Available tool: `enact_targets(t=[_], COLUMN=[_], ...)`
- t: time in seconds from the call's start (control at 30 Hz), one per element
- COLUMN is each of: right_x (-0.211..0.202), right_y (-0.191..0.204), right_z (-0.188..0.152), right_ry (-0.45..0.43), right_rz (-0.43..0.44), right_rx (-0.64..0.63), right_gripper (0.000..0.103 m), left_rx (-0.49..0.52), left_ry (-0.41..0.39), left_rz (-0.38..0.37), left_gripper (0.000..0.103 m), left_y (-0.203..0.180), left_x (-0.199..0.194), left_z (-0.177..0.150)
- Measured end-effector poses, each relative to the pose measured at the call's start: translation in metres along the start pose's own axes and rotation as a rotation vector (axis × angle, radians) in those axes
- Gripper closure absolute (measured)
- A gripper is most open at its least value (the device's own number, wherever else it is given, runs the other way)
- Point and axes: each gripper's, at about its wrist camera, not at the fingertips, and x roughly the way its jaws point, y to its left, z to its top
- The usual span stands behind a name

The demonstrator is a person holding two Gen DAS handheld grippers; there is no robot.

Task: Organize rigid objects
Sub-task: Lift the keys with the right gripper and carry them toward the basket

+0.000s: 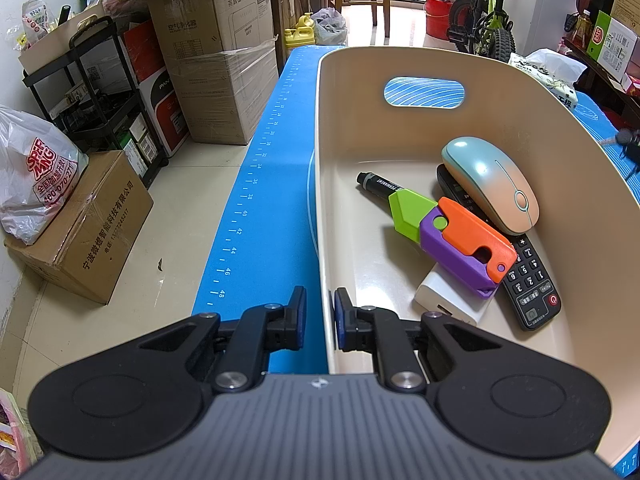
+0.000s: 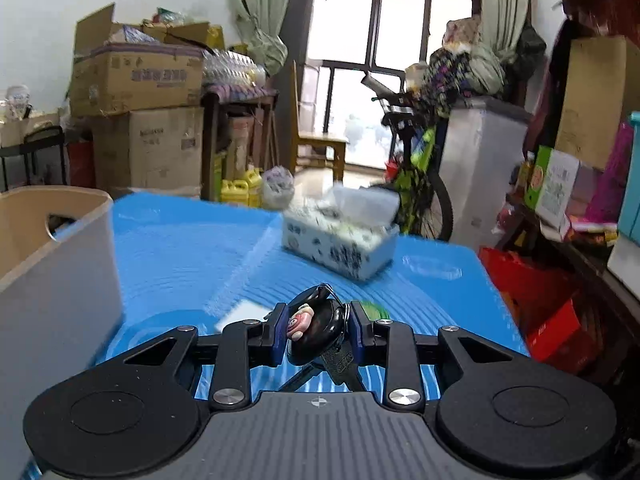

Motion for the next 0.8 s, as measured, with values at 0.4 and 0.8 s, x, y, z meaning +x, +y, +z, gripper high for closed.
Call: enact_targets(t=[0.4, 0.8], right_x=[-0.046, -0.054], right_y=[0.054, 0.129], right_z=[0.053, 0.075], right_ry=[-0.148, -0.158], right_rz=[0.178, 0.352], right_rx=[-0.070, -0.169], right_gripper=[0.065, 0.065], left_rx=[0.000, 0.000], left_ry=[0.000, 0.000], left_rz=[0.000, 0.000], left_gripper=[0.085, 0.085], left_y=[0.001, 0.001], left_x=[0.000, 0.000], left_z=[0.000, 0.000])
